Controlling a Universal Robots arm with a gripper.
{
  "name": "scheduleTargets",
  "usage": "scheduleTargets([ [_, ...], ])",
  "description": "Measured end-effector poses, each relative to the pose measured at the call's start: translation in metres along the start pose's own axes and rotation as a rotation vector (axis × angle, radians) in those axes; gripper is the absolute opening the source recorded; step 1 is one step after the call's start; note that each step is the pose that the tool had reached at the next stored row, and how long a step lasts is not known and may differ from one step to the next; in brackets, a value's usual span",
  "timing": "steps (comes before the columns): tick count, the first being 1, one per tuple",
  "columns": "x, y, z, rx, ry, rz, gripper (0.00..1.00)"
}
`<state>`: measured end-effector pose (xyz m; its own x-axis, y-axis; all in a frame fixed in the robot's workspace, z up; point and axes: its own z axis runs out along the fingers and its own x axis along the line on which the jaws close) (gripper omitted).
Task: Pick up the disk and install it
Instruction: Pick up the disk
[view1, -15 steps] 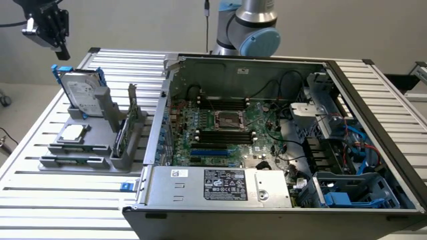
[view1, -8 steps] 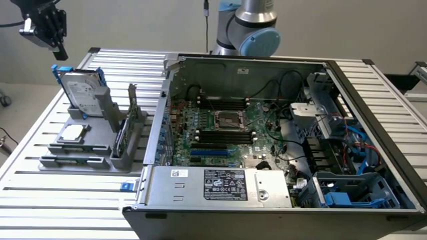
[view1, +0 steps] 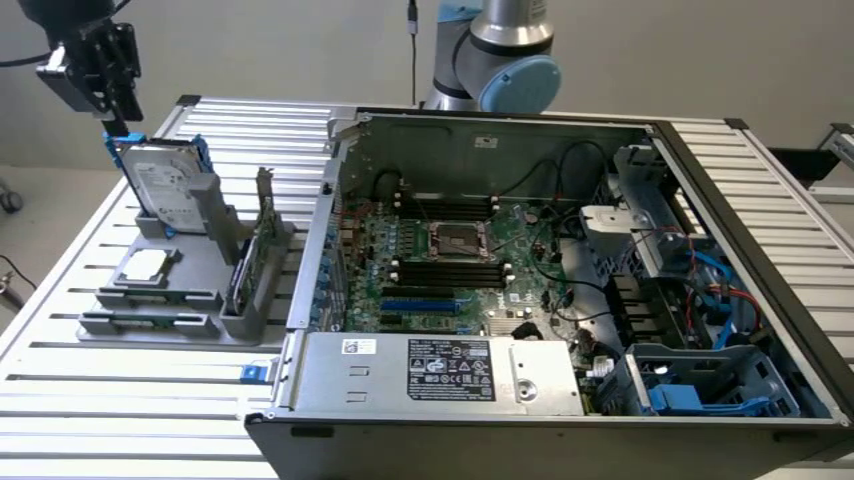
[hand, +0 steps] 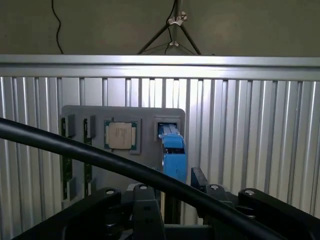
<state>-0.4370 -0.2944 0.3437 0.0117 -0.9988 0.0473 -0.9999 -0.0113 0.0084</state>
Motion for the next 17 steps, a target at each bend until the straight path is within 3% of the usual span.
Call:
scheduleTargets([
  [1, 0.000, 0.0000, 0.0018, -0.0006, 0.0000, -0.001, 0.47],
  [3, 0.000, 0.0000, 0.0054, -0.0015, 0.0000, -0.004, 0.47],
  [4, 0.001, 0.0000, 0.0073, -0.0015, 0.0000, -0.006, 0.54],
  [17, 0.000, 0.0000, 0.0310, -0.0011, 0.0001, -0.013, 0.54],
])
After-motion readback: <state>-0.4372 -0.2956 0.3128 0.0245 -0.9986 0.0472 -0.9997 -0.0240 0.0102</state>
